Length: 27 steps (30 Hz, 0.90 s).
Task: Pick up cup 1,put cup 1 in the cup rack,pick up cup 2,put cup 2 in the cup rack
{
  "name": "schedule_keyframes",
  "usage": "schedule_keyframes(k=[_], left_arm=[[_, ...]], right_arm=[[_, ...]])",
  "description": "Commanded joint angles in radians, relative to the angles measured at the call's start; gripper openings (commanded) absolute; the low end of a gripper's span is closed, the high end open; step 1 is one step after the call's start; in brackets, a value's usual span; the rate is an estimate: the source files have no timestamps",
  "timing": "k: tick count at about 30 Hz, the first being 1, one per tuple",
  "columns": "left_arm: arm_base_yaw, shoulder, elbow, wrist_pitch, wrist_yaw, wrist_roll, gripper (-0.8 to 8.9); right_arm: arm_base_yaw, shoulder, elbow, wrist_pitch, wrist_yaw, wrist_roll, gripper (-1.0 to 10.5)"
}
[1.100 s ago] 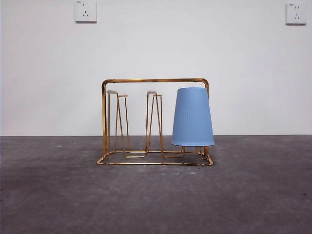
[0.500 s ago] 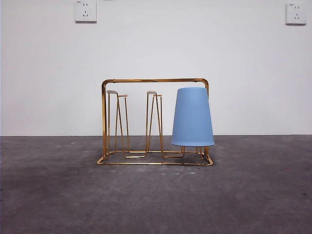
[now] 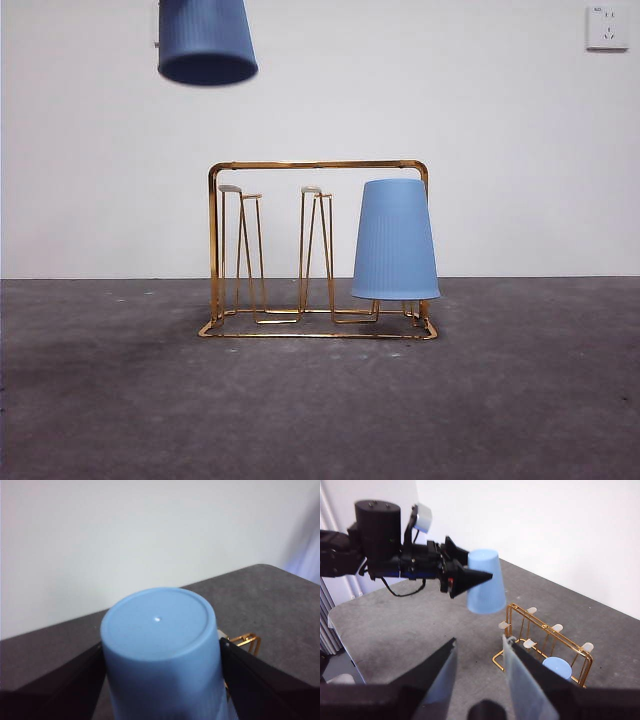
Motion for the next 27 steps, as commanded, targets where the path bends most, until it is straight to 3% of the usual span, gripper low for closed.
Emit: schedule_keyframes(k=[1, 27], left_arm=[[0.010, 0.023, -0.015, 0.039, 0.012, -0.008, -0.08], [0.071, 0.296, -0.017, 0.155, 0.048, -0.005, -0.08]], right_arm=[[0.000, -0.001, -0.008, 0.004, 0.004, -0.010, 1.6], [0.000, -0.001, -0.008, -0.068, 0.031, -0.003, 1.6]])
